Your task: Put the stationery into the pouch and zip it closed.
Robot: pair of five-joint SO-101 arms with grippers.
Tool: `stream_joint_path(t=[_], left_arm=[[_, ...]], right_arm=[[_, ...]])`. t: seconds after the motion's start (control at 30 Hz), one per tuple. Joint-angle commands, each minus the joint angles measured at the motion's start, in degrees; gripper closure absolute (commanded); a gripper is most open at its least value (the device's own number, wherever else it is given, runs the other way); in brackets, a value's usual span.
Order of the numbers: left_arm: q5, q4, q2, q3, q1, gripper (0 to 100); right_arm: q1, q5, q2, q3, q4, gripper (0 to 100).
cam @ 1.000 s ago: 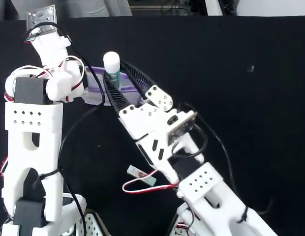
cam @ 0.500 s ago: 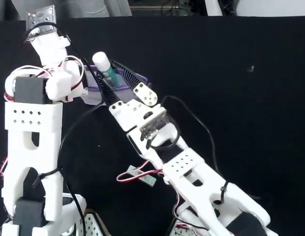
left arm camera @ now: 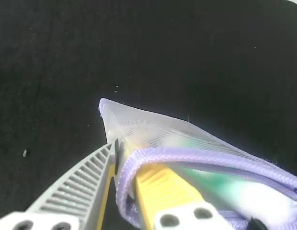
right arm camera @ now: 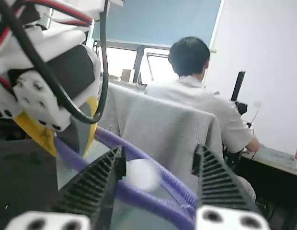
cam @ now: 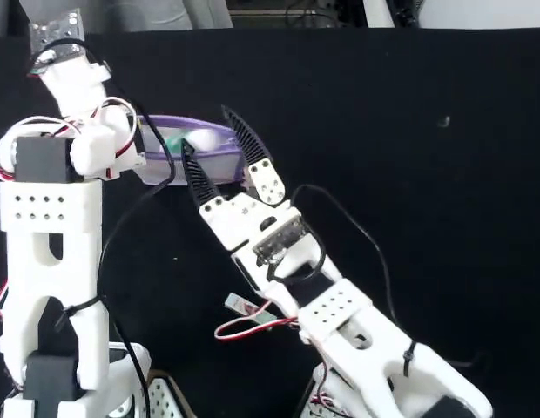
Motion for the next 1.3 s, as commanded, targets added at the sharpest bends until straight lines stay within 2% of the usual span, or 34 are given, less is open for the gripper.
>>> stream_joint_path(t=[0.0, 0.17, 0.3, 0.47, 0.63, 0.73, 0.93, 1.07, 1.27], left_arm=[[0.53, -1.58, -1.05, -1.01, -1.1, 97], [0.53, -1.58, -0.88, -1.01, -1.19, 97], [0.18, -2.29, -0.53, -0.75, -1.36, 97], [0.26, -5.36, -0.44, -0.48, -6.55, 97], [0.44, -6.51, -0.44, -0.48, -10.95, 97], [0.53, -6.51, -0.44, -0.66, -12.0, 97], [0.44, -7.3, -0.44, -0.57, -12.18, 97], [0.53, -9.23, -0.44, 0.75, -13.23, 97], [0.53, -10.81, -0.44, 1.71, -14.46, 97]], right_arm=[[-1.49, 0.7, -6.02, -3.12, 9.85, 75.9], [-1.14, 0.7, -17.45, -9.54, 28.22, 76.1], [-1.32, 0.7, -27.91, -17.45, 51.87, 76.1], [-1.41, 0.79, -34.77, -27.3, 78.86, 76.1], [-1.49, 0.79, -35.03, -31.96, 97.67, 76.2], [-1.49, 2.2, -34.77, -31.69, 104.62, 76.2], [-1.58, 12.57, -26.95, -26.42, 112.44, 76.2], [-3.08, 15.3, -18.77, -21.93, 113.05, 76.2], [-11.43, 15.03, -6.37, -19.65, 109.98, 76.2]])
